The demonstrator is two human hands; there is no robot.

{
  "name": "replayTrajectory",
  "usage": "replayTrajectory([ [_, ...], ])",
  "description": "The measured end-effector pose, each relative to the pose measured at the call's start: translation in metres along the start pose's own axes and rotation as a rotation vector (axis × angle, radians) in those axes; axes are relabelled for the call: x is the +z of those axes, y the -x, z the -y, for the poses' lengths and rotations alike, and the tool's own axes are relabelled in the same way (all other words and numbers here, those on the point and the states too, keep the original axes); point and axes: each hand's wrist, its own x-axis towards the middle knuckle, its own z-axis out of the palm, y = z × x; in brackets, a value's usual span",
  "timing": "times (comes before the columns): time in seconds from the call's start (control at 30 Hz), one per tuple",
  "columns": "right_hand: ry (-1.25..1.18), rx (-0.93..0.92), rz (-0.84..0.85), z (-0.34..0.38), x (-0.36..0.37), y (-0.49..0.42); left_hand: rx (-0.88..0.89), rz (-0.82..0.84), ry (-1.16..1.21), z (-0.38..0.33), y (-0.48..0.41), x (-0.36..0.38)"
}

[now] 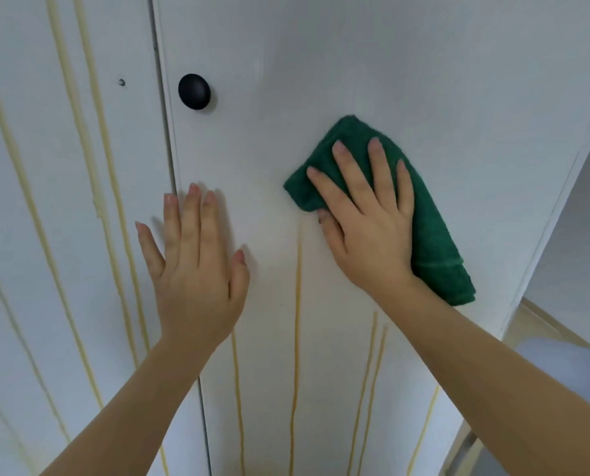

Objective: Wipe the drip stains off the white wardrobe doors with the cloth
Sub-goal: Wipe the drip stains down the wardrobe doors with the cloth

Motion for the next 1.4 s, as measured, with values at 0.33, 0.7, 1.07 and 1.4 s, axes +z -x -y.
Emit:
replayTrajectory([
  [0.33, -0.076, -0.402, 0.148, 0.033, 0.008, 0.06, -0.048, 0.064, -0.037, 0.026, 0.011, -0.012],
  [0.7, -0.054, -0.387, 0.203, 0.061, 0.012, 0.094, -0.036, 0.057, -0.029, 0.039, 0.016, -0.016],
  [1.07, -0.124, -0.308, 0.131, 0.106, 0.029, 0.051, -0.097, 0.089, -0.07, 0.062, 0.016, -0.023],
  [1.4, -0.069, -0.115, -0.002, 0.092, 0.026, -0.003, -0.042, 0.1, -0.078, 0.057, 0.027, -0.015],
])
